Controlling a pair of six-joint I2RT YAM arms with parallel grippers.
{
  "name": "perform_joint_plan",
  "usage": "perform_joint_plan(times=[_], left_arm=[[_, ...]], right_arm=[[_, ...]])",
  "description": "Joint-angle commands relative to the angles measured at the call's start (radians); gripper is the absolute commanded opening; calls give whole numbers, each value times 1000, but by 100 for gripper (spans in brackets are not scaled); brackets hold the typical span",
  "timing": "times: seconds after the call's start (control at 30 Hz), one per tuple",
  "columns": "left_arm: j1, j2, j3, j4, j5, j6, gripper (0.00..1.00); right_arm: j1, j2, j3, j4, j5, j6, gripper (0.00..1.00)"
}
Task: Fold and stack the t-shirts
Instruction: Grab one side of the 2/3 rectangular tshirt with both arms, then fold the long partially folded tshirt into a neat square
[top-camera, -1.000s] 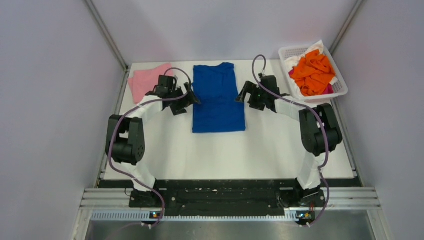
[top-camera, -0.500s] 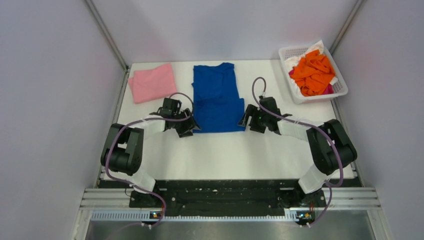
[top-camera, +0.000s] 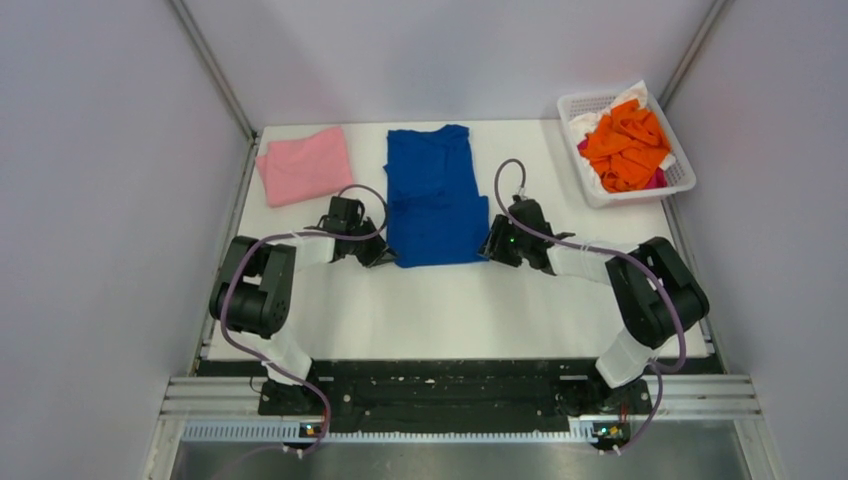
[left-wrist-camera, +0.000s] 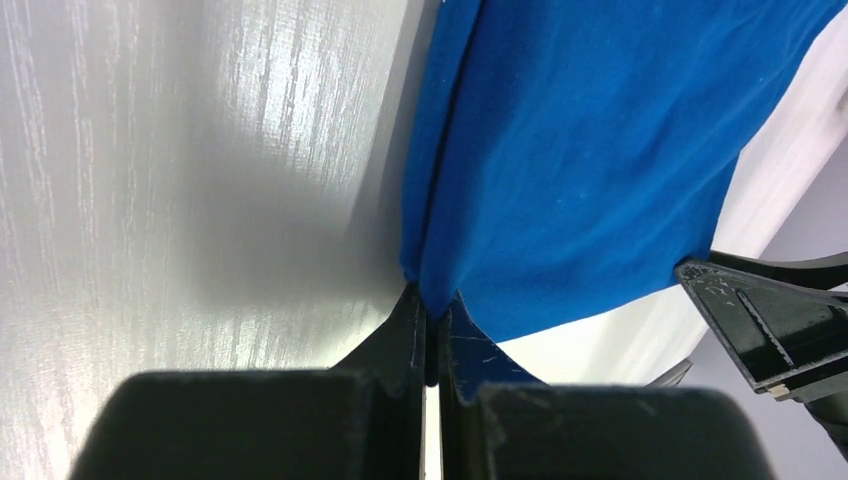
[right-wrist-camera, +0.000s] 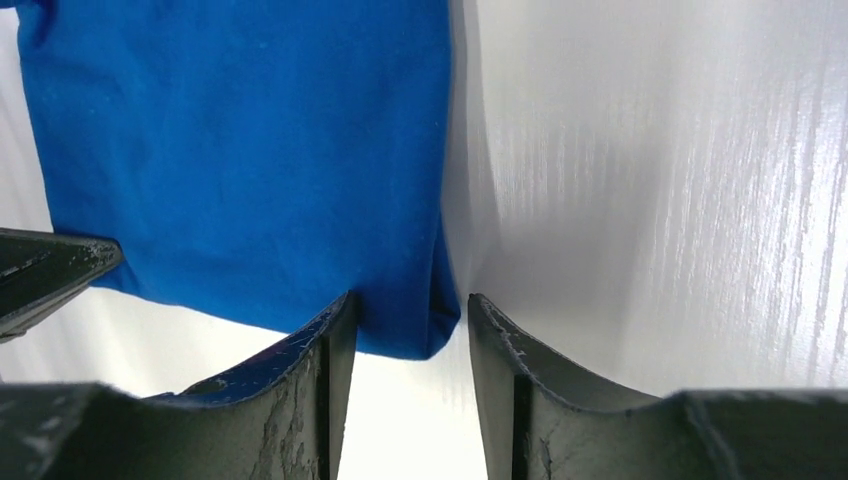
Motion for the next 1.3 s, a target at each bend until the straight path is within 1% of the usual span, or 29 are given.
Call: perform_joint_plan(times=[0.0, 0.03, 0.07, 0.17, 0.2, 0.23, 0.33, 0.43, 0.5, 0.6, 0.67, 0.73, 0.8, 0.87, 0.97, 1.0, 1.07, 1.2, 1.27], left_arm=[[-1, 18, -72, 0, -122, -4, 0], [-1, 13, -80, 4, -121, -6, 0], [-1, 10, -89, 7, -119, -7, 0], [-1, -10, -127, 31, -107, -16, 0], [-1, -24, -143, 39, -100, -18, 0], [-3, -39, -162, 44, -93, -19, 0], [-17, -160, -242, 29, -116, -14, 0], [-52, -370, -334, -14, -172, -16, 0], [-88, -545, -370, -82, -197, -17, 0], [-148, -796, -379, -229, -249, -26, 0], [-157, -948, -374, -290, -251, -27, 0], [-159, -1078, -365, -338, -260, -31, 0], [-159, -1164, -348, -378, -289, -35, 0], [-159, -1211, -323, -411, -326, -38, 0], [-159, -1236, -288, -427, -365, -42, 0], [-159, -1238, -281, -425, -404, -45, 0], [-159, -1239, -268, -422, -455, -53, 0], [-159, -1223, -236, -444, -566, -60, 0], [-158, -1194, -225, -440, -598, -54, 0]], right_arm=[[22, 52, -28, 19, 46, 2, 43], [24, 56, -32, 22, 37, 4, 39], [30, 56, -37, 25, 32, 6, 33], [49, 51, -53, 19, 44, 13, 9], [54, 45, -62, 13, 51, 18, 3], [58, 36, -69, 10, 54, 18, 0], [75, -41, -104, -13, 63, 13, 0], [92, -189, -140, -77, 45, 4, 0], [96, -326, -168, -114, 18, -3, 0], [97, -487, -194, -138, -68, -7, 0], [96, -566, -198, -121, -140, -2, 0], [96, -618, -189, -79, -191, 5, 0], [97, -632, -152, -56, -211, 2, 0], [96, -615, -91, -13, -235, -8, 0], [97, -576, -35, 50, -272, -1, 0], [96, -554, -21, 66, -276, 4, 0], [92, -523, -5, 114, -292, 19, 0], [66, -436, 14, 233, -378, 72, 0], [56, -397, 27, 250, -390, 80, 0]])
